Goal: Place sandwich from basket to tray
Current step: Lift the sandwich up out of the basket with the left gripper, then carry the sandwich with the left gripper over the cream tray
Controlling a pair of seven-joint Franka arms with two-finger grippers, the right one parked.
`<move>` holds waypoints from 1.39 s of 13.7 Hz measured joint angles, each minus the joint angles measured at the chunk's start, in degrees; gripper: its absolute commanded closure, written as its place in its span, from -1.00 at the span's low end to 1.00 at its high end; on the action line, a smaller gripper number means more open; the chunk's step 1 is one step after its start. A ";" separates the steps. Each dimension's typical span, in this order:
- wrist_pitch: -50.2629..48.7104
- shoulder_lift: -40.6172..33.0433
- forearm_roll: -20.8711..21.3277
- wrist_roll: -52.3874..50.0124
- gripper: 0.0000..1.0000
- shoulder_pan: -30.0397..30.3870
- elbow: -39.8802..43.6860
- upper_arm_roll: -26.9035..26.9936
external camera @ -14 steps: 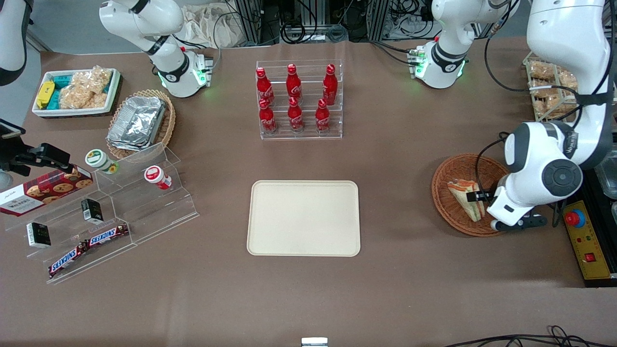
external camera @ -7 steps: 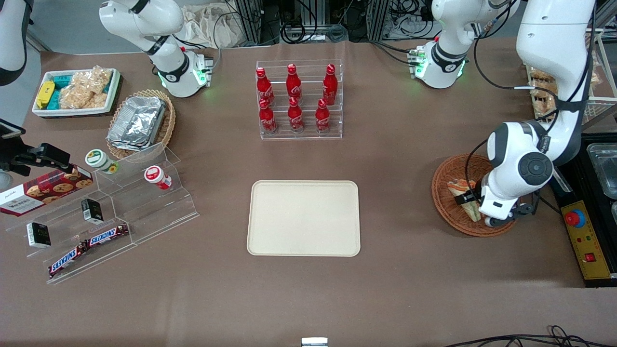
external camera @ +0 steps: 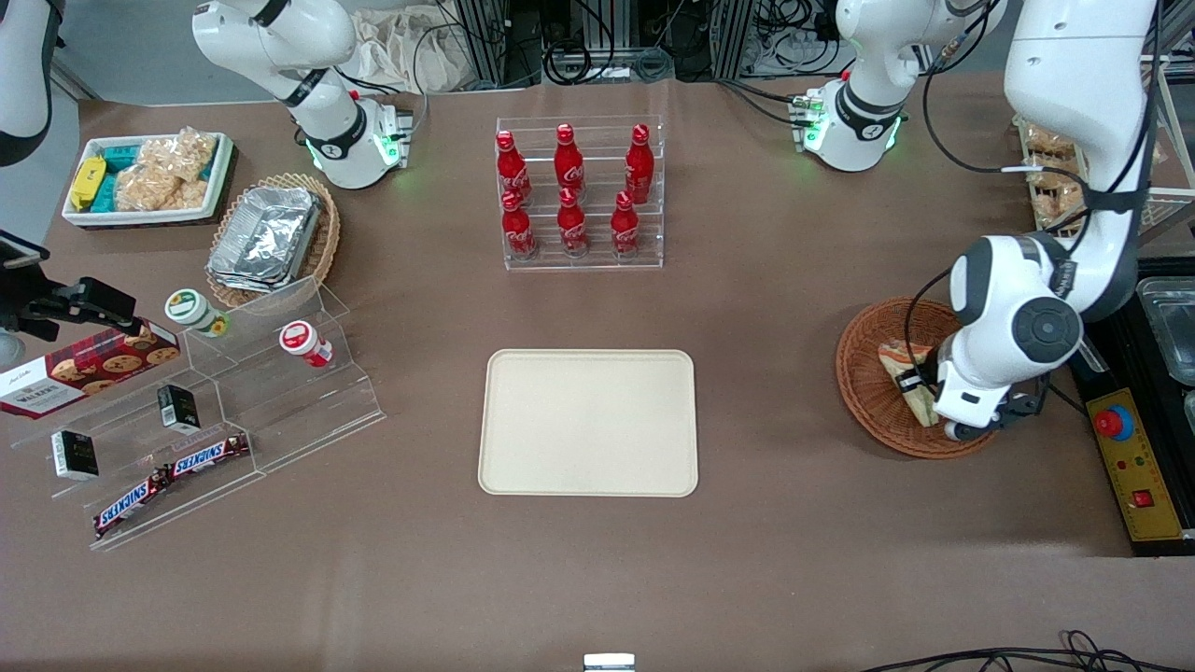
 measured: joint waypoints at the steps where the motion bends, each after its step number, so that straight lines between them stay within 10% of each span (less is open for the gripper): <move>1: -6.03 -0.30 -0.01 0.02 1.00 -0.05 3.89 -0.35; 8: -39.93 -3.26 -4.95 8.71 1.00 -0.43 33.30 -3.03; 19: -17.83 11.76 -0.86 6.48 1.00 -16.71 33.24 -13.48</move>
